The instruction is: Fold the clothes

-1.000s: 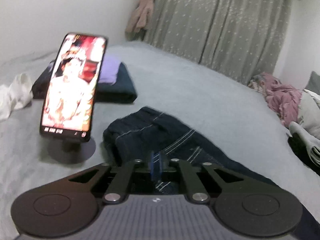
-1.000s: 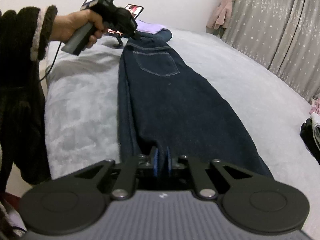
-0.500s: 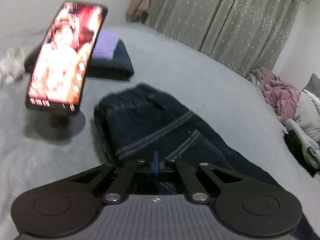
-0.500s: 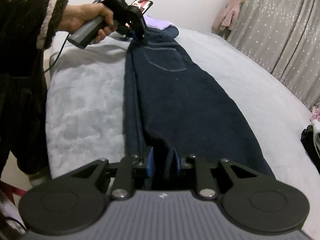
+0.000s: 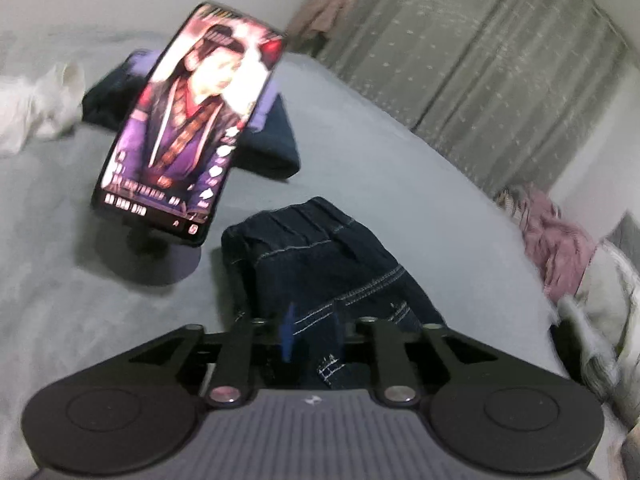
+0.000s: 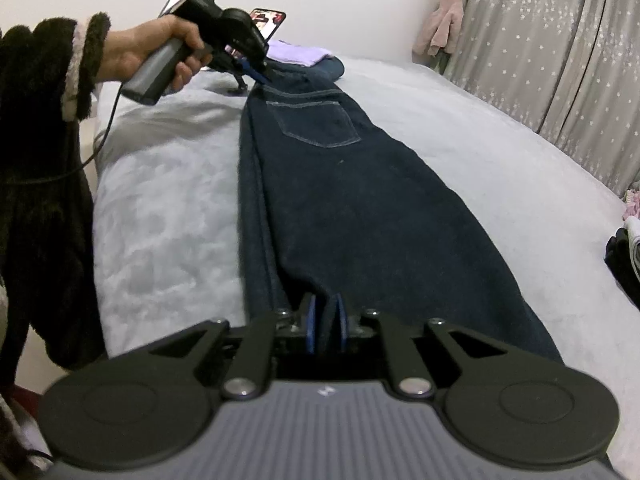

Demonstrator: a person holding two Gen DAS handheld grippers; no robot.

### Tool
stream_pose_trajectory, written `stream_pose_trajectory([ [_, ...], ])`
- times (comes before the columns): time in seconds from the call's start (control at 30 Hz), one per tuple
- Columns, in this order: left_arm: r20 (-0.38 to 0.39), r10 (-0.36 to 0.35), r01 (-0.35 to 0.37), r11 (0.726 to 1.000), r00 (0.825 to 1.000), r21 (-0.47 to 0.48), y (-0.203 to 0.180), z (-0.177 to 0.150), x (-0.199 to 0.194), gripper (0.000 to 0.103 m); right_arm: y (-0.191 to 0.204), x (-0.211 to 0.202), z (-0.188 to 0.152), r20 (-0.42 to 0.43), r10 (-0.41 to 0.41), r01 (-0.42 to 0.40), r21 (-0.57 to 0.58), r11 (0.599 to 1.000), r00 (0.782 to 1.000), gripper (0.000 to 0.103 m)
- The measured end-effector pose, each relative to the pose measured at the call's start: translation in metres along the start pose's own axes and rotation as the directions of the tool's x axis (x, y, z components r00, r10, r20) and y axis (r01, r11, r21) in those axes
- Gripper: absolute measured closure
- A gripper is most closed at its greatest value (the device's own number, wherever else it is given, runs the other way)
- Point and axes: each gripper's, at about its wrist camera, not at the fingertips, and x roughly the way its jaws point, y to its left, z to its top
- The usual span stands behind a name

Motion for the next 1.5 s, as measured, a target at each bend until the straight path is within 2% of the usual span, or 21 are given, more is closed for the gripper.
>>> stream_pose_trajectory([
  [0.2, 0.013, 0.041, -0.041, 0.998, 0.999, 0.049, -0.009, 0.001, 0.008, 0.076, 0.000, 0.001, -0.001, -0.005, 0.002, -0.002, 0.000, 1.000, 1.000, 0.090],
  [0.6, 0.022, 0.083, -0.082, 0.996, 0.996, -0.033, -0.001, 0.003, 0.002, 0.076, 0.000, -0.001, -0.003, -0.005, 0.001, -0.001, 0.005, 1.000, 1.000, 0.090],
  [0.63, 0.040, 0.099, -0.098, 0.995, 0.994, -0.034, -0.003, 0.003, -0.001, 0.075, -0.001, -0.001, -0.003, -0.005, 0.001, -0.001, 0.004, 1.000, 1.000, 0.090],
  [0.67, 0.056, 0.115, -0.114, 0.993, 0.992, -0.031, -0.004, 0.002, -0.004, 0.069, -0.001, -0.001, -0.003, -0.005, 0.001, -0.001, 0.004, 1.000, 1.000, 0.089],
  [0.77, 0.046, 0.150, -0.151, 0.989, 0.988, 0.001, -0.008, 0.002, -0.003, 0.065, -0.001, -0.001, -0.004, -0.005, 0.001, -0.001, 0.004, 1.000, 1.000, 0.089],
  [0.9, 0.017, 0.117, -0.117, 0.993, 0.993, -0.008, -0.006, -0.001, 0.001, 0.065, 0.000, 0.002, -0.003, -0.010, 0.003, -0.003, 0.003, 1.000, 1.000, 0.088],
  [1.07, 0.056, 0.013, -0.013, 1.000, 0.998, 0.013, -0.013, -0.001, -0.007, 0.065, 0.000, 0.002, -0.003, -0.010, 0.004, -0.004, 0.004, 1.000, 1.000, 0.087],
  [1.13, 0.050, -0.015, 0.014, 1.000, 0.999, 0.004, -0.012, 0.000, -0.005, 0.065, 0.000, 0.001, -0.003, -0.010, 0.004, -0.004, 0.006, 1.000, 1.000, 0.087],
  [1.23, 0.005, 0.016, -0.016, 1.000, 1.000, -0.001, -0.008, -0.003, 0.003, 0.065, 0.000, 0.002, -0.004, -0.011, 0.003, -0.003, 0.006, 1.000, 1.000, 0.087],
  [1.3, -0.054, 0.000, -0.002, 0.999, 0.999, -0.043, -0.003, -0.007, 0.009, 0.066, 0.000, 0.002, -0.004, -0.011, 0.002, -0.002, 0.005, 1.000, 1.000, 0.087],
  [1.33, -0.087, -0.017, 0.011, 0.997, 0.996, -0.070, 0.001, -0.010, 0.013, 0.070, 0.000, 0.002, -0.004, -0.011, 0.001, -0.001, 0.005, 1.000, 1.000, 0.087],
  [1.37, -0.110, -0.030, 0.020, 0.996, 0.993, -0.090, 0.003, -0.012, 0.015, 0.078, 0.000, 0.002, -0.004, -0.011, 0.001, -0.001, 0.003, 1.000, 1.000, 0.087],
  [1.4, -0.113, -0.032, 0.021, 0.996, 0.993, -0.090, 0.003, -0.013, 0.016, 0.088, 0.001, 0.002, -0.004, -0.011, 0.000, 0.000, 0.001, 1.000, 1.000, 0.086],
  [1.43, -0.113, -0.029, 0.021, 0.997, 0.993, -0.076, 0.001, -0.015, 0.016, 0.094, 0.001, 0.002, -0.004, -0.011, -0.001, 0.001, -0.001, 1.000, 1.000, 0.086],
  [1.5, -0.097, -0.022, 0.017, 0.999, 0.995, -0.051, -0.003, -0.016, 0.014, 0.097, 0.002, 0.002, -0.003, -0.009, -0.005, 0.005, -0.006, 1.000, 1.000, 0.086],
])
